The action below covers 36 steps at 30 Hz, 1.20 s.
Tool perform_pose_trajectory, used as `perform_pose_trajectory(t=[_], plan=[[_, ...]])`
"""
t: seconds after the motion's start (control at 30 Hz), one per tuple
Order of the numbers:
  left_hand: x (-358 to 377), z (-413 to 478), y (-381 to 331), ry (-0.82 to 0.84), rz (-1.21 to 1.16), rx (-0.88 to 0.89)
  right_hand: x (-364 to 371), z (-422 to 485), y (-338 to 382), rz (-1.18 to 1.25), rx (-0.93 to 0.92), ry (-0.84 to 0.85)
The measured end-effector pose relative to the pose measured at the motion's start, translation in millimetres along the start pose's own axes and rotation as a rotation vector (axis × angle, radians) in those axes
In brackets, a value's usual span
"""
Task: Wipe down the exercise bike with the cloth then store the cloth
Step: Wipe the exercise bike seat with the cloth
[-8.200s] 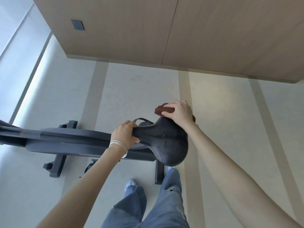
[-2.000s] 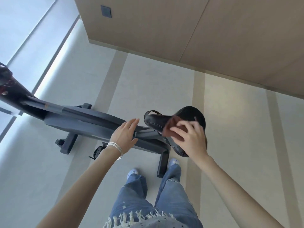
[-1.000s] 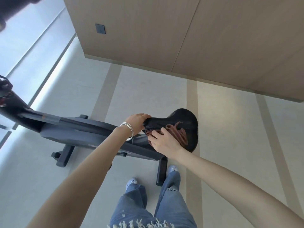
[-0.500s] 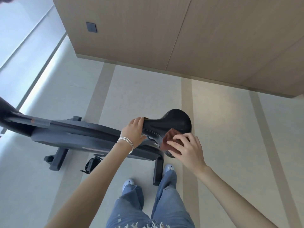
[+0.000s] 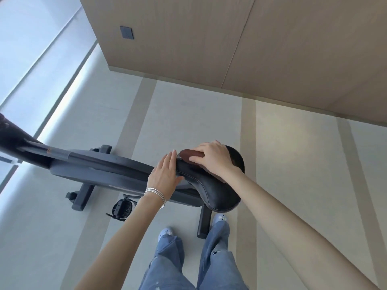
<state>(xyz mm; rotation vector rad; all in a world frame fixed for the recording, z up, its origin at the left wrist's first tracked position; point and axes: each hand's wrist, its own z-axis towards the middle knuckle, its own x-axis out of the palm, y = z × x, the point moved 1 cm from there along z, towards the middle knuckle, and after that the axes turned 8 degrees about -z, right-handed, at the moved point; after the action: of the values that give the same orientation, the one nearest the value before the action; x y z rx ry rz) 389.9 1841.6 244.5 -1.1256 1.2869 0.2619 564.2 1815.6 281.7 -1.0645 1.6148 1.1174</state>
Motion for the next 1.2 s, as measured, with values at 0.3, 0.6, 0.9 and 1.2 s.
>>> perform_pose_trajectory(t=[0.3,0.6,0.9,1.2], plan=[[-5.1,6.8,-16.7,0.122,0.091,0.05,-16.8,8.8,-77.8,0.118,0.11,-0.07],[-3.7,11.2,-21.6,0.047,0.084,0.038,4.7,-49.4,-85.2,0.362,0.353,-0.464],[-9.3,16.6,-11.4,0.108,0.138,0.231,33.1,-101.8,-17.1,-0.083,0.324,-0.623],[-6.5,4.0,-36.0,0.241,0.396,0.443,39.8,-147.0,31.9,-0.181,0.233,-0.468]])
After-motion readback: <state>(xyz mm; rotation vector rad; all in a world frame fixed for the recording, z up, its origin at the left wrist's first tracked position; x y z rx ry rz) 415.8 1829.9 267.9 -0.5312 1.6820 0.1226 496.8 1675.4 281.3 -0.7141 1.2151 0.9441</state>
